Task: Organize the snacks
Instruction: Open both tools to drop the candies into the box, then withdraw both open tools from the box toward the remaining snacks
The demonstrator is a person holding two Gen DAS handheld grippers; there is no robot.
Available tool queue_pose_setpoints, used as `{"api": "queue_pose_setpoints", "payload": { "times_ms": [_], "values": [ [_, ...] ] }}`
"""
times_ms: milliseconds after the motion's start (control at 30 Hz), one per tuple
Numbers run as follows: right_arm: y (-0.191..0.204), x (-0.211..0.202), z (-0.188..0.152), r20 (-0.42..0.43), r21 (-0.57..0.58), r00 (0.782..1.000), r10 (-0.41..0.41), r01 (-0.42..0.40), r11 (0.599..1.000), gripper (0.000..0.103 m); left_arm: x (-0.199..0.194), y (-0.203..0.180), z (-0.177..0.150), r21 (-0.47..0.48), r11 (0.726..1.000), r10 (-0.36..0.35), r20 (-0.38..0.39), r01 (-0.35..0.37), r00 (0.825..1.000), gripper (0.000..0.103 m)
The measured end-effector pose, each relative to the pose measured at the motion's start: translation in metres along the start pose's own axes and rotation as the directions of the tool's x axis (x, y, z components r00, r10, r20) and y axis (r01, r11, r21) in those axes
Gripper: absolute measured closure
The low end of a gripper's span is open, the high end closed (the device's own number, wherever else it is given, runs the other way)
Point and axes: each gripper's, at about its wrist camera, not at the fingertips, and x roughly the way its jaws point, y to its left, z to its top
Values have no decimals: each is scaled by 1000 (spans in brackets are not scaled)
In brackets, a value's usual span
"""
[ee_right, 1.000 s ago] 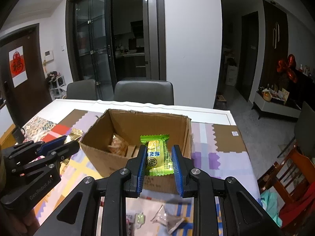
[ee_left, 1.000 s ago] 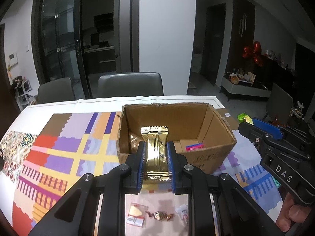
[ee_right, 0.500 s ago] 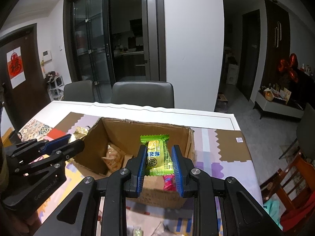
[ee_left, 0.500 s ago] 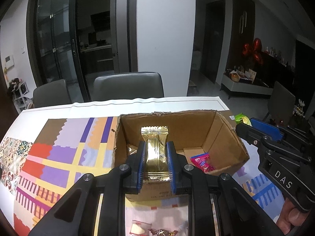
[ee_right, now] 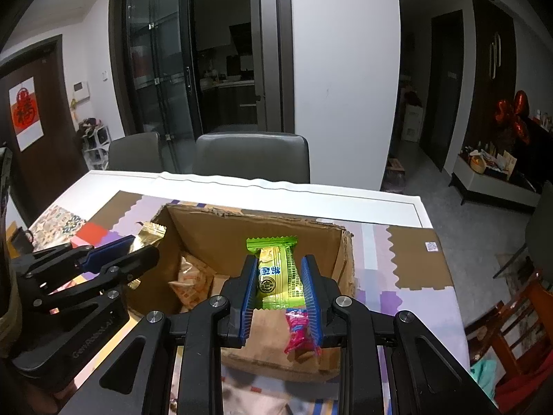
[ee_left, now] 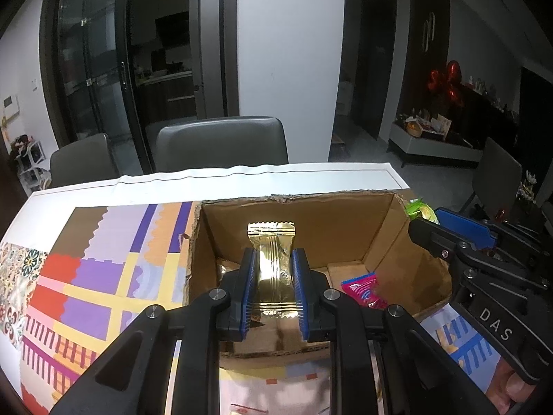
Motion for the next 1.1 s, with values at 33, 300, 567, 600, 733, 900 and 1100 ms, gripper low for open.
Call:
{"api": "queue_pose_setpoints", "payload": {
  "times_ms": [33, 300, 567, 600, 733, 900, 1100],
  "values": [
    [0, 1, 0, -3, 0, 1000, 0, 0, 1000, 76, 2, 0, 0, 1, 1000, 0, -3, 0, 1000, 81],
    [0, 12, -1, -15, 5, 1000, -2, 2, 1000, 75, 2, 2, -3, -2, 1000, 17, 14, -17, 1000, 59],
    [3, 8, -2, -1, -16, 1000, -23, 23, 1000, 40, -6, 7, -4, -14, 999, 51, 48, -51, 998, 36],
    [4, 6, -2, 6, -18, 1000, -28, 29, 999, 38, -8, 8, -3, -17, 998, 54, 50, -53, 997, 35],
    [5, -3, -1, 30, -24, 998, -52, 52, 998, 27, -18, 14, -4, -42, 996, 78, 68, -75, 995, 24],
    [7, -13, 1, 49, -15, 997, -57, 58, 998, 26, -33, 14, -4, -35, 995, 95, 81, -93, 992, 23],
    [10, -33, -1, 73, -9, 996, -56, 56, 998, 26, -55, 14, -6, -35, 992, 123, 108, -119, 987, 21]
  ]
}}
